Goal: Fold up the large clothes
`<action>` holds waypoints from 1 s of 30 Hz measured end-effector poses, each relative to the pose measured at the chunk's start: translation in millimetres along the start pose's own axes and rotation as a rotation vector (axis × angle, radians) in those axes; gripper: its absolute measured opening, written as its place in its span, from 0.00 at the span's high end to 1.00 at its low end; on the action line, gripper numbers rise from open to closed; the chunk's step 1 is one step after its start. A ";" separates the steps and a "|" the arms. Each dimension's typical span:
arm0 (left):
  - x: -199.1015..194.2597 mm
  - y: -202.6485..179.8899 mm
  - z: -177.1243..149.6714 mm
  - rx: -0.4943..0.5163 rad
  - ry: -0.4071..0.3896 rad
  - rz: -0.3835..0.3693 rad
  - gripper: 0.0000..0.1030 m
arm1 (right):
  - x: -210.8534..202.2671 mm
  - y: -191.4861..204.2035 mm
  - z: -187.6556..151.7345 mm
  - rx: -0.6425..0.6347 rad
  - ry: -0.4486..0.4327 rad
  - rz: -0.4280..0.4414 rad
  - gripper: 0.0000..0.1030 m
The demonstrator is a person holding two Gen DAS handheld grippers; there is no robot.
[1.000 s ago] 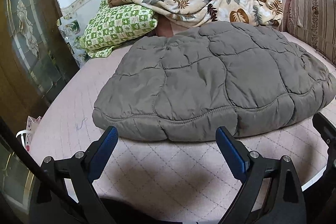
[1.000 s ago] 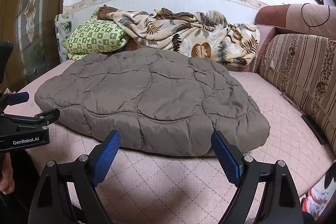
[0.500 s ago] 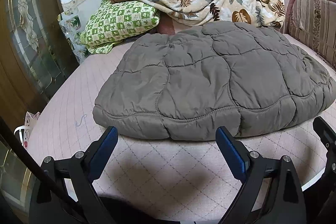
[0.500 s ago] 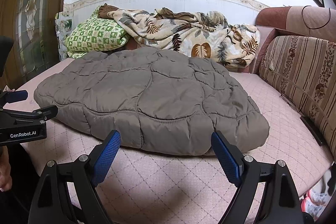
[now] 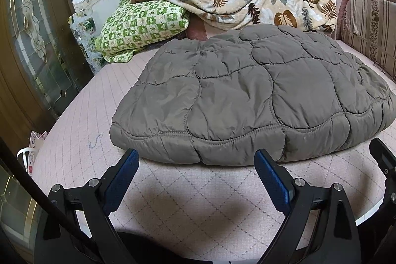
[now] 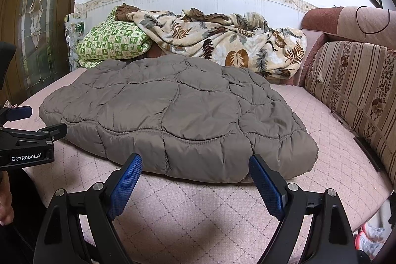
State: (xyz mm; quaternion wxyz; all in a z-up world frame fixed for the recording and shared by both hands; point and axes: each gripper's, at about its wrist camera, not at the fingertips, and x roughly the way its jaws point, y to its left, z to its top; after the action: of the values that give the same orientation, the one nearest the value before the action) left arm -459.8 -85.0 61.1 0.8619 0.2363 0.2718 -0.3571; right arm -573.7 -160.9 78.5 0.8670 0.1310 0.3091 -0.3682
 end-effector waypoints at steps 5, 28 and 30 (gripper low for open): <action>0.0 0.3 -0.2 -0.003 0.001 0.003 0.09 | 0.2 -0.1 0.1 0.000 0.001 0.000 0.12; 0.8 1.1 -0.5 -0.004 -0.001 0.005 0.09 | 0.0 -3.0 -0.2 0.000 0.001 -0.005 0.12; 1.0 1.4 -0.6 -0.005 -0.001 0.007 0.09 | 0.2 -3.3 -0.1 0.000 0.000 -0.004 0.12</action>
State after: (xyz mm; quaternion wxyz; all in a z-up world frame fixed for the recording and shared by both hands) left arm -458.4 -84.2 60.4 0.8637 0.2352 0.2716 -0.3535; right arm -575.9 -163.3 78.3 0.8662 0.1305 0.3096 -0.3700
